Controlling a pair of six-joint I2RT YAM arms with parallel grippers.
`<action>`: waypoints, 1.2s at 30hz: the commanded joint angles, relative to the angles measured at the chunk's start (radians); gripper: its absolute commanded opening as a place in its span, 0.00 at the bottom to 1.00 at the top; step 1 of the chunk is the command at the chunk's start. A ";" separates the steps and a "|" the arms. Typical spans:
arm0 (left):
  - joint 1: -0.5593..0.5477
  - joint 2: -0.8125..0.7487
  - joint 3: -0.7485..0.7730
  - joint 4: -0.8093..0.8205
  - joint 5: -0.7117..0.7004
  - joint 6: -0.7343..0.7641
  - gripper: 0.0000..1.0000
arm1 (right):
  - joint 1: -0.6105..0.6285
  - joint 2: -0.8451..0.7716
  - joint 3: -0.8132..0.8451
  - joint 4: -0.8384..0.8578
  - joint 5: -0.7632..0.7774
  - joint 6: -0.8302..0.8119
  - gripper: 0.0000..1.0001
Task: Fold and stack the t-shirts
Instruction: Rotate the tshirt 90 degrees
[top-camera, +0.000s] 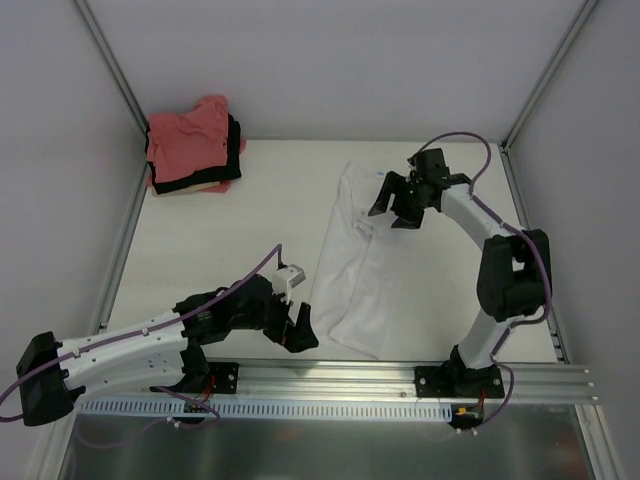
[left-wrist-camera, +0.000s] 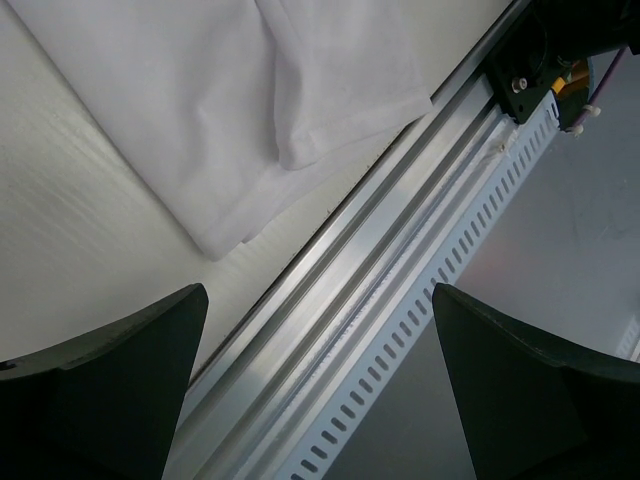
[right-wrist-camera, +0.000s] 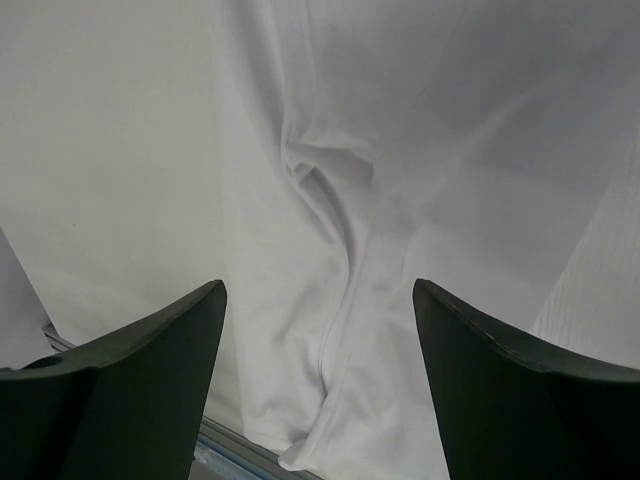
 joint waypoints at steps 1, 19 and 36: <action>0.008 -0.031 -0.001 -0.026 -0.017 -0.035 0.99 | -0.023 0.121 0.115 -0.031 -0.020 -0.028 0.80; 0.008 0.044 0.070 -0.052 -0.011 0.003 0.99 | -0.134 0.407 0.385 -0.035 -0.064 -0.008 0.80; 0.008 0.097 0.142 -0.095 -0.028 0.032 0.99 | -0.154 0.551 0.460 0.005 -0.089 0.023 0.80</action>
